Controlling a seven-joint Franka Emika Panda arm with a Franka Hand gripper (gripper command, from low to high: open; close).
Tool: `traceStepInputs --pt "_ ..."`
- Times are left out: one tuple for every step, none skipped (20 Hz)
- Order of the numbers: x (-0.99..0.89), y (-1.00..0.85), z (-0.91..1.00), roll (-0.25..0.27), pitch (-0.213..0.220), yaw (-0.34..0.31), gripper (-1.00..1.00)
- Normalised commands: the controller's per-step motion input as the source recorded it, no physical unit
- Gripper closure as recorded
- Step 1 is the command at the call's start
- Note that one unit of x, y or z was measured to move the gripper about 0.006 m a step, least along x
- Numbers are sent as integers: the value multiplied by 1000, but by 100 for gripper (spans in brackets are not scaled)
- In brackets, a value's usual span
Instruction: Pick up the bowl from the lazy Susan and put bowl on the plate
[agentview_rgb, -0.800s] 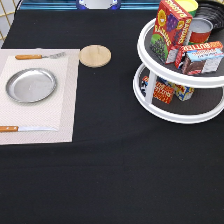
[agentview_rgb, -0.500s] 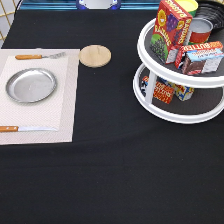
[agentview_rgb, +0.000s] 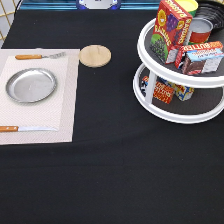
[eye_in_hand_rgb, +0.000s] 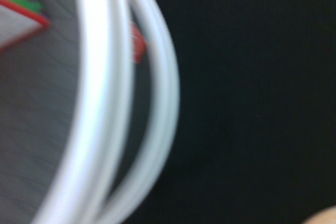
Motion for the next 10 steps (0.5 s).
traceStepInputs --pt "469 29 0 320 0 -64 -100" --pt "423 146 0 261 -13 -54 -100" --pt "386 120 0 248 -18 -30 -100" --pt "429 180 0 211 -15 -27 -100" --pt "426 231 0 190 -13 -19 -100" --pt "449 209 0 177 -5 -19 -100" --pt "414 137 0 186 -6 -27 -100" --pt "411 163 0 174 -12 -29 -100" --pt "414 223 0 158 -11 -29 -100" --pt "380 220 0 156 -21 -27 -100"
